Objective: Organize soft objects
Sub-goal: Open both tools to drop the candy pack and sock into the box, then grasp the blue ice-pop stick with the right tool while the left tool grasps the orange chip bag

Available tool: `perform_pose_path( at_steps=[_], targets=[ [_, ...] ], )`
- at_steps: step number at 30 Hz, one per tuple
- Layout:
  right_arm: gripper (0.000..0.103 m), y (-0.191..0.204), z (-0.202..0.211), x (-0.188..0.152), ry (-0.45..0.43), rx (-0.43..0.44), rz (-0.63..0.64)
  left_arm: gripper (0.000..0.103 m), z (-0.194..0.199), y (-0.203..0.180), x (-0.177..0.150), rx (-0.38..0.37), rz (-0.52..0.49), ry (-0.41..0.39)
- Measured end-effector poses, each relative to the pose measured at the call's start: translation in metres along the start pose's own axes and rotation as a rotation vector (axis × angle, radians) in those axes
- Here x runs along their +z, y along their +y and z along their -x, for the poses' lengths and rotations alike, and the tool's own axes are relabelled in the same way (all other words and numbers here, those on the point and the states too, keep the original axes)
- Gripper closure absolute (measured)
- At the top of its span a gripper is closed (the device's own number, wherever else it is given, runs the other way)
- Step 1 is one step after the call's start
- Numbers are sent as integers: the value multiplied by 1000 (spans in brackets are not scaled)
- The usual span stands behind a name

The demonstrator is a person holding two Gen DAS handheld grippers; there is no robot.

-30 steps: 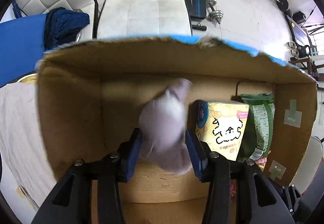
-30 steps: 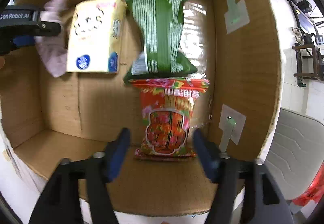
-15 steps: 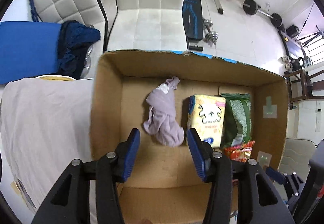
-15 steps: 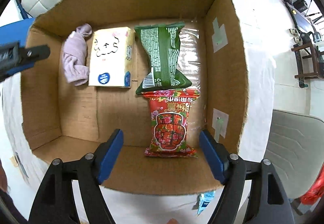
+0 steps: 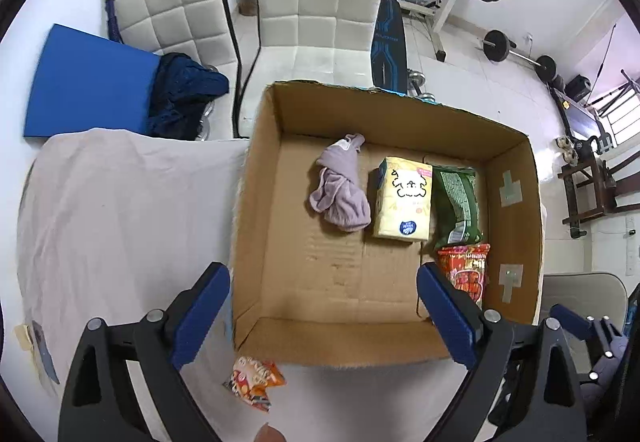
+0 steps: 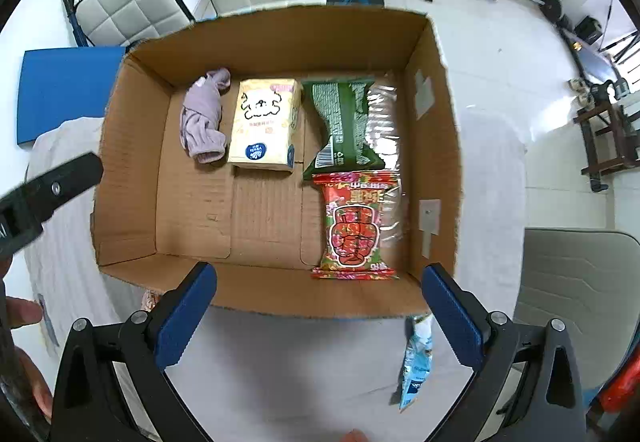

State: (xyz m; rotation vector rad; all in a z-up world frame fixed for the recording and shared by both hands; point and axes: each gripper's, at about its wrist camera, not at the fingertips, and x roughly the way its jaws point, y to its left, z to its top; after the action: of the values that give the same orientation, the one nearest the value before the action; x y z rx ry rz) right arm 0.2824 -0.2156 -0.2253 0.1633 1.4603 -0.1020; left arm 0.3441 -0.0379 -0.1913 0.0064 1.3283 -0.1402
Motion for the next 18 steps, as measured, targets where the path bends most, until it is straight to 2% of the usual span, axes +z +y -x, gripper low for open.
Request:
perform_pose_path(
  at_steps=[8, 18],
  targets=[
    [0, 2, 45, -32, -101, -10, 6, 3, 56, -8, -45, 40, -34, -132],
    [0, 1, 99, -70, -195, 33, 9, 3, 107, -15, -78, 61, -47, -225]
  ],
)
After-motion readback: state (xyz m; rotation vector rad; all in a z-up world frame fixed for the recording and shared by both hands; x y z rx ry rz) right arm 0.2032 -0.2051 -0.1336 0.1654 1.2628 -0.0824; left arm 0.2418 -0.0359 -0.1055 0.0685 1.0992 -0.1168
